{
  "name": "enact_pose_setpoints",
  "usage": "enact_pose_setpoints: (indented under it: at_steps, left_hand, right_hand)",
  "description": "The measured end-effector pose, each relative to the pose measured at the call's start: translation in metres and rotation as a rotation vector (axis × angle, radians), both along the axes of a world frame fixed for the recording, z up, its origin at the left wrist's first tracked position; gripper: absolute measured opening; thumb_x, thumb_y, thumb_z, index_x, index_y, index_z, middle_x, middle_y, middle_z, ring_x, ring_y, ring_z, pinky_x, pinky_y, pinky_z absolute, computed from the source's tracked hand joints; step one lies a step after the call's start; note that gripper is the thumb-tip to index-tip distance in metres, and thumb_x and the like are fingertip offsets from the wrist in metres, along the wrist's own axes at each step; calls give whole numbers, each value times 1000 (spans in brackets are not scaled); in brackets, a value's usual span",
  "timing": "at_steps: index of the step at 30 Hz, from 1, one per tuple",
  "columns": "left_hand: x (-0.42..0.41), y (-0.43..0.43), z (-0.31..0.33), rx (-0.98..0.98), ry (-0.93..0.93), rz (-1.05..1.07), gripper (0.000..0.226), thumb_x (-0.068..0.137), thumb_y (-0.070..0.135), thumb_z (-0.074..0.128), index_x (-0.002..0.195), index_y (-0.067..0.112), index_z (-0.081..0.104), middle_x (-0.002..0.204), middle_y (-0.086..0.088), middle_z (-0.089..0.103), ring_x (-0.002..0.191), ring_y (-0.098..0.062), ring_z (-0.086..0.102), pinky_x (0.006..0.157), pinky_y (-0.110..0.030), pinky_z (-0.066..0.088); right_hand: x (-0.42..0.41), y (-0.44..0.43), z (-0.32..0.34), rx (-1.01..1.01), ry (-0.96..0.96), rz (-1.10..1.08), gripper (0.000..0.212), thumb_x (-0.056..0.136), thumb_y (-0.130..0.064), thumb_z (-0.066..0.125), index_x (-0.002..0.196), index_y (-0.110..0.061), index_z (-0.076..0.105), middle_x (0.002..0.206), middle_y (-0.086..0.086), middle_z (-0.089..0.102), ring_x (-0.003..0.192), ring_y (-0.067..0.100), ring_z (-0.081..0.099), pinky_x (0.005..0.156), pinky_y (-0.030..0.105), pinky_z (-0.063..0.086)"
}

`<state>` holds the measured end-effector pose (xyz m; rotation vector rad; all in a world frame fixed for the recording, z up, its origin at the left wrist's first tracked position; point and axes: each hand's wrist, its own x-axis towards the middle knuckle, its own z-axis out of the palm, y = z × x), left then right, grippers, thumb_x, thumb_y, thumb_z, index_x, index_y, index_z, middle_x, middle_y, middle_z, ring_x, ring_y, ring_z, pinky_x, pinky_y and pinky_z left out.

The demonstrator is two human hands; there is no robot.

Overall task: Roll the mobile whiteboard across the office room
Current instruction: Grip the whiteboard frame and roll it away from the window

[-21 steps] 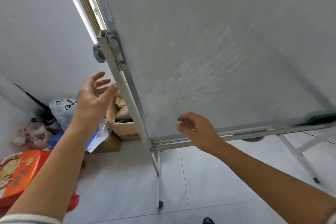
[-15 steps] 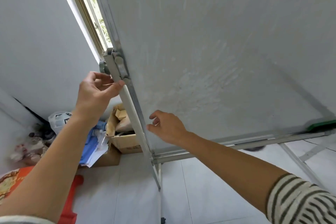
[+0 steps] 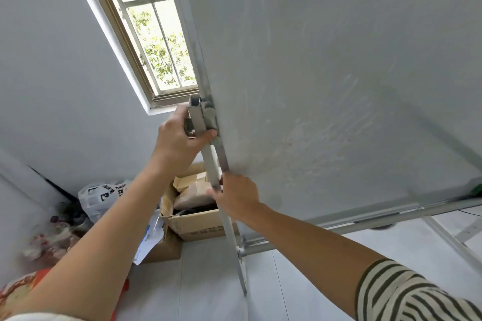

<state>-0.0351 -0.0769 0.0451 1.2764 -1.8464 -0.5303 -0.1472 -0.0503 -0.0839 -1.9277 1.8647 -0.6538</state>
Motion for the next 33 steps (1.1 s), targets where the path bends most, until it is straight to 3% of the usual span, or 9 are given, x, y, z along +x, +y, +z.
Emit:
enact_pose_setpoints:
  at_steps: [3, 8, 11, 14, 18, 22, 25, 28, 33]
  left_hand:
    - [-31, -8, 5, -4, -41, -68, 31, 77, 12, 75, 99, 21, 56, 82, 10, 60, 74, -3, 59, 60, -1, 44]
    - [-84, -27, 4, -11, -104, -152, 30, 79, 13, 72, 100, 22, 52, 92, -3, 62, 76, -14, 57, 60, -7, 44]
    - [-118, -37, 3, -22, -128, -216, 31, 80, 13, 71, 100, 24, 49, 98, -7, 60, 72, -6, 53, 58, -4, 41]
    - [-153, -47, 3, -21, -137, -276, 33, 81, 14, 70, 103, 25, 49, 102, -9, 62, 76, -6, 56, 63, -11, 43]
    - [-202, -59, 0, -25, -137, -314, 30, 81, 18, 70, 101, 25, 49, 104, -12, 62, 88, -24, 61, 70, -25, 49]
    - [-252, -67, -4, -49, -144, -351, 28, 81, 22, 69, 99, 21, 48, 103, -11, 62, 86, -25, 62, 65, -22, 46]
    - [-289, -75, -5, -69, -170, -401, 31, 80, 29, 68, 96, 22, 44, 102, -11, 64, 85, -29, 61, 71, -39, 50]
    - [-322, -81, -4, -72, -184, -490, 39, 80, 34, 68, 107, 17, 47, 107, -9, 64, 90, -31, 62, 80, -50, 52]
    - [-367, -84, -1, -143, -212, -630, 41, 87, 28, 63, 115, 5, 45, 116, -16, 55, 99, -36, 57, 84, -43, 47]
  right_hand:
    - [-26, -4, -2, -58, 35, -49, 39, 88, -47, 58, 96, -9, 61, 89, 12, 73, 84, 32, 68, 66, 31, 46]
    - [-74, -11, -9, -149, 114, -85, 37, 90, -45, 55, 105, -11, 59, 91, 10, 74, 84, 32, 70, 71, 34, 51]
    - [-108, -14, -12, -160, 107, -120, 35, 91, -44, 56, 102, -11, 59, 90, 10, 74, 81, 30, 70, 65, 29, 45]
    - [-141, -18, -13, -157, 98, -169, 33, 92, -41, 55, 101, -10, 59, 92, 11, 74, 84, 31, 69, 68, 31, 46]
    - [-184, -25, -17, -141, 70, -255, 34, 92, -42, 55, 102, -10, 59, 92, 10, 74, 84, 32, 69, 76, 39, 56]
    - [-225, -28, -21, -147, 71, -366, 32, 91, -40, 56, 101, -10, 59, 90, 9, 74, 81, 32, 69, 74, 40, 57]
    - [-256, -28, -22, -146, 86, -476, 31, 91, -39, 55, 100, -9, 57, 87, 11, 73, 80, 34, 68, 72, 40, 54]
    - [-282, -27, -21, -145, 71, -585, 30, 91, -37, 56, 100, -8, 57, 88, 11, 73, 79, 34, 68, 71, 39, 54]
    - [-314, -26, -20, -140, 60, -777, 29, 91, -36, 56, 98, -8, 56, 89, 11, 72, 79, 35, 67, 69, 36, 51]
